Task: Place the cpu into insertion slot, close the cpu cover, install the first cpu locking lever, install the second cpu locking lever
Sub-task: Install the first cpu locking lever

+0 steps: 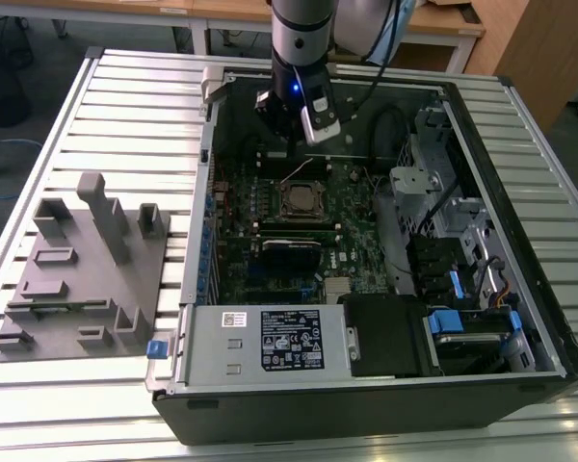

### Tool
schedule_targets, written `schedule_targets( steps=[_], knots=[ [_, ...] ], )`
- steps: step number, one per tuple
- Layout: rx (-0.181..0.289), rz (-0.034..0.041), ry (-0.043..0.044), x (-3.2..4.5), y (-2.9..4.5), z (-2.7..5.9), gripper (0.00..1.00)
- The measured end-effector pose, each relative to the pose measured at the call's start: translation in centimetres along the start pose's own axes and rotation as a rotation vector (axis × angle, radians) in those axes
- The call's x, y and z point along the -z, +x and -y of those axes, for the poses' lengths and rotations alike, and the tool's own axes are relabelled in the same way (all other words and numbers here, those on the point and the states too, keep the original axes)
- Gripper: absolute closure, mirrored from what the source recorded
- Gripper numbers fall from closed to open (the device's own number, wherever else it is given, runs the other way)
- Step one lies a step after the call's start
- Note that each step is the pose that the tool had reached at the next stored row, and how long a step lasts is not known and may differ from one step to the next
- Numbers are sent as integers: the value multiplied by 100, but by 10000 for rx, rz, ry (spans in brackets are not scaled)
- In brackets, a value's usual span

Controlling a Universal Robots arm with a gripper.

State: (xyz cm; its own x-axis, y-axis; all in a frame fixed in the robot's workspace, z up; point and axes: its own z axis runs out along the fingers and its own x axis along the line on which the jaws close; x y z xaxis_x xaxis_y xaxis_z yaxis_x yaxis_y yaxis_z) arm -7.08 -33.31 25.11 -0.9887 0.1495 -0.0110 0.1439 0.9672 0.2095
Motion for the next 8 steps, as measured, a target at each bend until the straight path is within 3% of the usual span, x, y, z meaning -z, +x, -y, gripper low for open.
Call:
schedule_targets(
  steps=[3,8],
  knots=[
    [0,0,0,-49,0,11,90],
    [1,1,-1,-59,-13,10,90]
  ],
)
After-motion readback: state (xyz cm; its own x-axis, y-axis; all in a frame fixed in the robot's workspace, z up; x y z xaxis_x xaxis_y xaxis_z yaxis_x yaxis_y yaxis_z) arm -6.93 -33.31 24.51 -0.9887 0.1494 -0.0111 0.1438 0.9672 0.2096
